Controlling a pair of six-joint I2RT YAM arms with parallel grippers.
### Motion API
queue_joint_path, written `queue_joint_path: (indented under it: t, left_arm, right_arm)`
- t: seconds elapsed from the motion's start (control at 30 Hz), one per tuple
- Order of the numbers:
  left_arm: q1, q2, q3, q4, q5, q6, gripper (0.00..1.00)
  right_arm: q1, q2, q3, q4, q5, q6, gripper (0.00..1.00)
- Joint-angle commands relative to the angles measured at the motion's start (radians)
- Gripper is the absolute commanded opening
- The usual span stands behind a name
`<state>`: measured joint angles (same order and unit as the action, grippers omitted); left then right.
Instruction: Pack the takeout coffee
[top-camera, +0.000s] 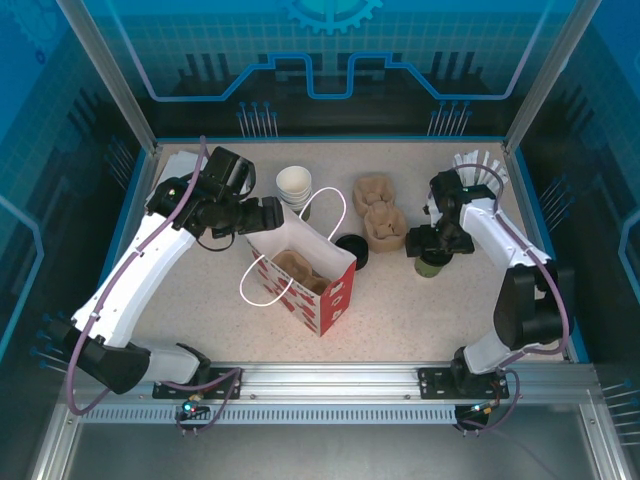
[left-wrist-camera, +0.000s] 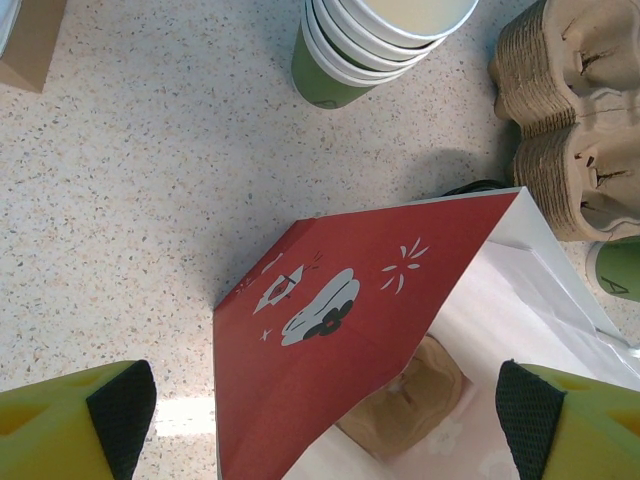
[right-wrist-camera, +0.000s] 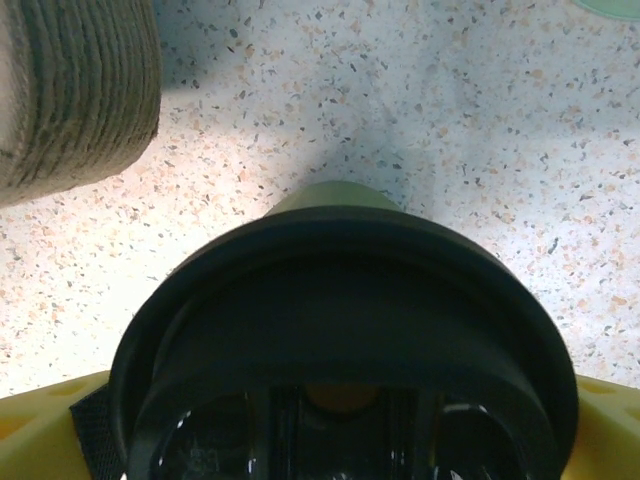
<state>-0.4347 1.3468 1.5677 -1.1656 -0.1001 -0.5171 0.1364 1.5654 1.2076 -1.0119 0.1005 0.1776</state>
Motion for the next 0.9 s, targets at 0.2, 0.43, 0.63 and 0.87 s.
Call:
queue_joint_path:
  t: [0.2, 0.43, 0.63, 0.87]
  left_arm:
    - [0.01, -0.021, -0.011, -0.022, -0.015, 0.022, 0.9]
    - [0.025, -0.021, -0.025, -0.009, 0.01, 0.021, 0.87]
    - [0.056, -0.027, -0.046, 0.014, 0.048, 0.037, 0.87]
    - [0.084, -0.023, -0.075, 0.06, 0.156, 0.08, 0.83]
  right_arm:
    - [-0.018, 0.038, -0.011, 0.009, -0.007, -0.017, 1.0]
    - [-0.017, -0.021, 0.011, -0.052, 0.002, -0.02, 0.85]
    - [-0.01, -0.124, 0.066, -0.167, 0.004, -0.022, 0.82]
    - [0.049, -0.249, 0.245, -0.361, -0.031, 0.011, 0.8]
